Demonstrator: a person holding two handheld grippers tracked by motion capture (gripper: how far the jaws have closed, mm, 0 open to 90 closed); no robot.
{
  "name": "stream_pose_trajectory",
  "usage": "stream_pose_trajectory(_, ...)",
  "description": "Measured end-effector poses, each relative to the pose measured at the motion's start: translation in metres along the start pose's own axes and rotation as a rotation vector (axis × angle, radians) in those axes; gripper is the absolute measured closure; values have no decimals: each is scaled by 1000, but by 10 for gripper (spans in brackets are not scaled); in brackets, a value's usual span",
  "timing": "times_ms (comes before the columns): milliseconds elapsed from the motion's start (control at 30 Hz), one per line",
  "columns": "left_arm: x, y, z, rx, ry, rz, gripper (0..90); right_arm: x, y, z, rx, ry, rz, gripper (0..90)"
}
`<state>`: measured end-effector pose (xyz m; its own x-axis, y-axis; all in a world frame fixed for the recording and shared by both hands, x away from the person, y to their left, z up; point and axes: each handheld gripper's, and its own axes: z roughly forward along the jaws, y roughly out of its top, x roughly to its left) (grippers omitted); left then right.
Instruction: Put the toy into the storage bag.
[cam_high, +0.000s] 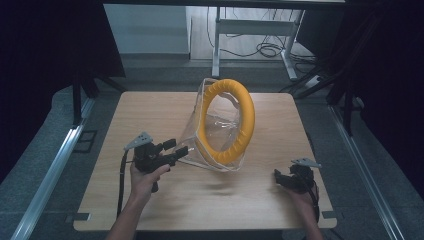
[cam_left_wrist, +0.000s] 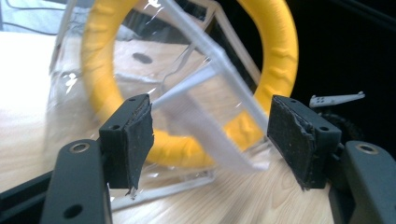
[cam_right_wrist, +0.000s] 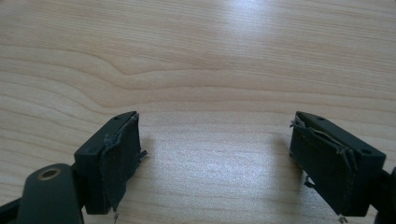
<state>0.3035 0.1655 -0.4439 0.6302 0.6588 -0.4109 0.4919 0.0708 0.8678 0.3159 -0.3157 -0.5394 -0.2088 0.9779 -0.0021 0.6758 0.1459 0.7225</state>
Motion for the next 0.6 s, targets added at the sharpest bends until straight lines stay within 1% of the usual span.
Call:
stream_pose_trajectory(33,2,-1,-1,6,6,-7,317,0,0,0,0,0,0,166)
stream_pose_trajectory(100,6,-3,-4,23,17,-5,316,0,0,0,0,0,0,165)
stream_pose_trajectory(167,9,-5,-6,26,35,-6,317,0,0,0,0,0,0,166)
stream_pose_trajectory(200,10,-6,-7,27,36,-12,318,0,0,0,0,0,1,165)
stream_pose_trajectory(233,11,-7,-8,20,42,-17,319,0,0,0,0,0,0,166)
stream_pose_trajectory(267,12,-8,-10,3,57,-20,326,0,0,0,0,0,0,165)
stream_pose_trajectory(333,12,-8,-12,-16,75,-17,336,0,0,0,0,1,0,166)
stream_pose_trajectory(467,14,-8,-11,-14,75,-20,335,0,0,0,-1,1,1,166)
stream_pose_trajectory(600,15,-12,-6,13,71,-17,333,0,0,0,-1,1,0,166)
